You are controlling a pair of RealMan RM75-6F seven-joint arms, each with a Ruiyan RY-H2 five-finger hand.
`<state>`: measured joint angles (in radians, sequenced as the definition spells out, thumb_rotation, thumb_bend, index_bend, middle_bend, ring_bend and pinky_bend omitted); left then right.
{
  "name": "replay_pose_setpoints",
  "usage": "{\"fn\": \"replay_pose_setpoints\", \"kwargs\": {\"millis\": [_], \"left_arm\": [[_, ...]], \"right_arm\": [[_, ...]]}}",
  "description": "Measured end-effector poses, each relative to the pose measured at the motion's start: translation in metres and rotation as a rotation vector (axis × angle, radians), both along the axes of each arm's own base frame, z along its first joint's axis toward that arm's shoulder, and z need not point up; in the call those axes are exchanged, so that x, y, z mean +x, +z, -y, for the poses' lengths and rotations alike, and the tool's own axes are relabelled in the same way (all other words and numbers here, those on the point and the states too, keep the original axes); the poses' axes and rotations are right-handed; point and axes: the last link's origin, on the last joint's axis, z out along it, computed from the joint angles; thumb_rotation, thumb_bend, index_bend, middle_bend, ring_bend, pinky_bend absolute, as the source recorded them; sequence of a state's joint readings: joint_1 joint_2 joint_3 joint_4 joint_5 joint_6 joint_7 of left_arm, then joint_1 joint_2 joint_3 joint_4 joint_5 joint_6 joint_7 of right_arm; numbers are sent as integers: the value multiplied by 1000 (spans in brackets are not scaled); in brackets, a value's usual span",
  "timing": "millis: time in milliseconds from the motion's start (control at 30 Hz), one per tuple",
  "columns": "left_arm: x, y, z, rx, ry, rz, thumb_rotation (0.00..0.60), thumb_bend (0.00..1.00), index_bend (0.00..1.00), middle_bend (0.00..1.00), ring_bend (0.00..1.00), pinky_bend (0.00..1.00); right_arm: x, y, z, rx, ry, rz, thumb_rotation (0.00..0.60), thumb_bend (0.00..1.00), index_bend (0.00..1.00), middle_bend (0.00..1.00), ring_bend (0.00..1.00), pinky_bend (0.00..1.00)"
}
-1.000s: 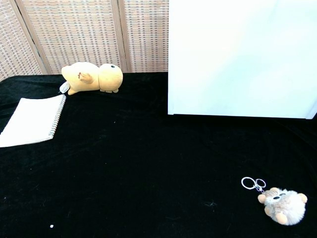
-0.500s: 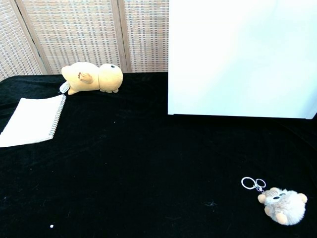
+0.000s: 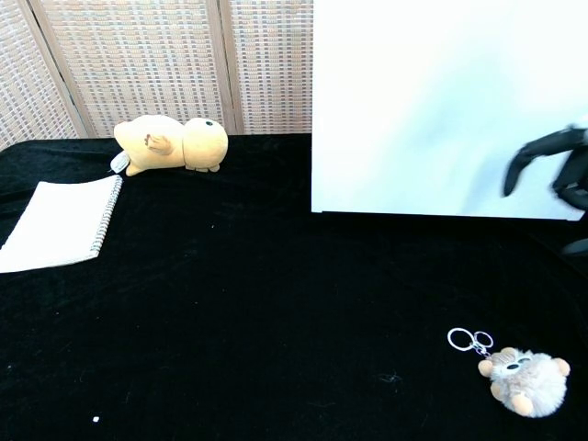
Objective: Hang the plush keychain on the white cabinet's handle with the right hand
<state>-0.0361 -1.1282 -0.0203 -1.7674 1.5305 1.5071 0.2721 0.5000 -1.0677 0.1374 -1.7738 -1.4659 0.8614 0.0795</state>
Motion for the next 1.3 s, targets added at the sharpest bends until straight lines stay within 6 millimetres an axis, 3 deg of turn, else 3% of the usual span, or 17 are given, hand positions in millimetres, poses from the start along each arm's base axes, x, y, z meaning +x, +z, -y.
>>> {"fn": "replay_pose_setpoints", "kwargs": {"millis": [233, 600, 1000, 1300], "left_arm": [[-3, 1, -3, 15, 17, -7, 600, 0, 0, 0, 0, 0], [-6, 1, -7, 14, 35, -7, 600, 0, 0, 0, 0, 0], [-7, 1, -9, 12, 46, -6, 600, 0, 0, 0, 0, 0], [-8, 3, -9, 14, 49, 0, 600, 0, 0, 0, 0, 0]], "right_arm": [[13, -43, 12, 62, -20, -3, 600, 459, 434, 888, 852, 1000], [13, -96, 7, 122, -31, -86, 600, 486, 515, 897, 852, 1000], [6, -137, 1, 167, -78, -178, 600, 546, 500, 900, 853, 1000], [3, -144, 8, 134, -81, -225, 600, 565, 503, 903, 854, 1000]]}}
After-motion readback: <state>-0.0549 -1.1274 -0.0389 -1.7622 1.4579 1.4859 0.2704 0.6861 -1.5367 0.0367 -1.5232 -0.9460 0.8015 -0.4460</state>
